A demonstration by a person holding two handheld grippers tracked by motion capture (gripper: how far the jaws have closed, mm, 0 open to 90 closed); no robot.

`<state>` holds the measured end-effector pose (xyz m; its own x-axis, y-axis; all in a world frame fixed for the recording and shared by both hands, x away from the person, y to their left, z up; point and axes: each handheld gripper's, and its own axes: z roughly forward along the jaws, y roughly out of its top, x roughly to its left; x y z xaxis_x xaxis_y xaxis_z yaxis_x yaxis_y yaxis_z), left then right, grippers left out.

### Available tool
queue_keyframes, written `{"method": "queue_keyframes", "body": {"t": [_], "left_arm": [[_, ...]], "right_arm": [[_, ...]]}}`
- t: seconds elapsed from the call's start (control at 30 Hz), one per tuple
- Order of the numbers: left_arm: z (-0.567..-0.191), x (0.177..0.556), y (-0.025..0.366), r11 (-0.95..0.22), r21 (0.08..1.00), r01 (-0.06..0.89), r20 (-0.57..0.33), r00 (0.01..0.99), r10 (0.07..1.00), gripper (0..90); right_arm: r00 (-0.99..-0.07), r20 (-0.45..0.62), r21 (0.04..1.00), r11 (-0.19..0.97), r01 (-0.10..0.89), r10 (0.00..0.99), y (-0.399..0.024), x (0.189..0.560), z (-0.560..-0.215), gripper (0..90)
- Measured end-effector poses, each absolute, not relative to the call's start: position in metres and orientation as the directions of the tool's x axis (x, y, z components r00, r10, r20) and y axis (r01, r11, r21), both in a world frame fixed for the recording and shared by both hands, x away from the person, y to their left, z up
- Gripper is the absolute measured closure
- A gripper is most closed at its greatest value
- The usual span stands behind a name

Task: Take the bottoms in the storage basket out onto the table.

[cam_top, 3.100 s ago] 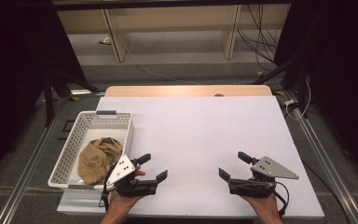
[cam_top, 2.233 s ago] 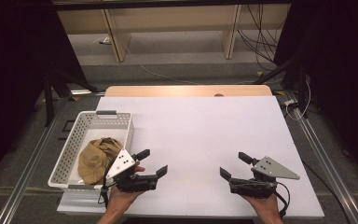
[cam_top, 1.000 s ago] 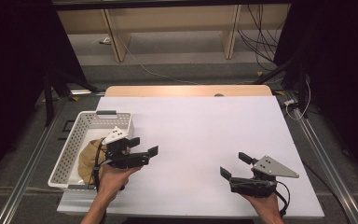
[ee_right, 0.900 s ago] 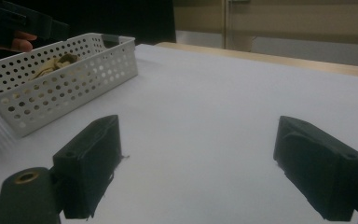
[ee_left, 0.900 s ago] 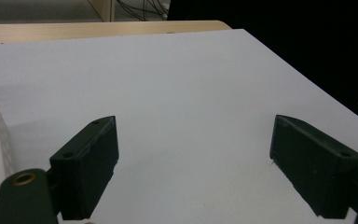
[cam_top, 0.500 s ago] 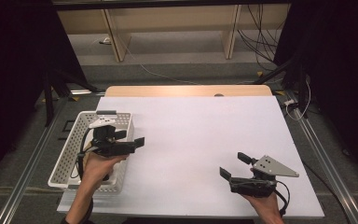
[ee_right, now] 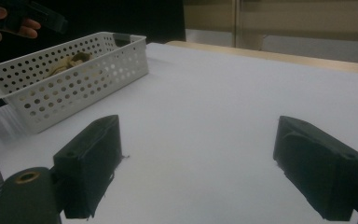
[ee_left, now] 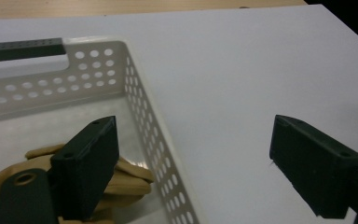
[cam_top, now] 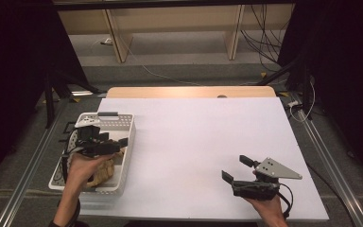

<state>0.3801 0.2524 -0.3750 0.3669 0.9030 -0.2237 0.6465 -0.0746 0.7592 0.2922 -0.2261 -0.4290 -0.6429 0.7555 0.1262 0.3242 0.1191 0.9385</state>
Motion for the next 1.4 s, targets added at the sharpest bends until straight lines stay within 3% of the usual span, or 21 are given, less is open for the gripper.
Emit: {"method": "queue_keyframes", "body": {"t": [0.4, 1.4], "left_arm": [[-0.389, 0.385, 0.284, 0.0, 0.717, 0.697, -0.224, 0.229, 0.947, 15.3], [-0.421, 0.395, 0.298, -0.008, 0.585, 0.811, -0.171, 0.134, 0.976, 9.4]], "right_arm": [[-0.646, 0.127, 0.938, 0.121, 0.326, 0.753, -0.226, 0.292, -0.429, 16.3], [-0.651, 0.128, 0.935, 0.129, 0.331, 0.748, -0.225, 0.293, -0.43, 16.4]]}}
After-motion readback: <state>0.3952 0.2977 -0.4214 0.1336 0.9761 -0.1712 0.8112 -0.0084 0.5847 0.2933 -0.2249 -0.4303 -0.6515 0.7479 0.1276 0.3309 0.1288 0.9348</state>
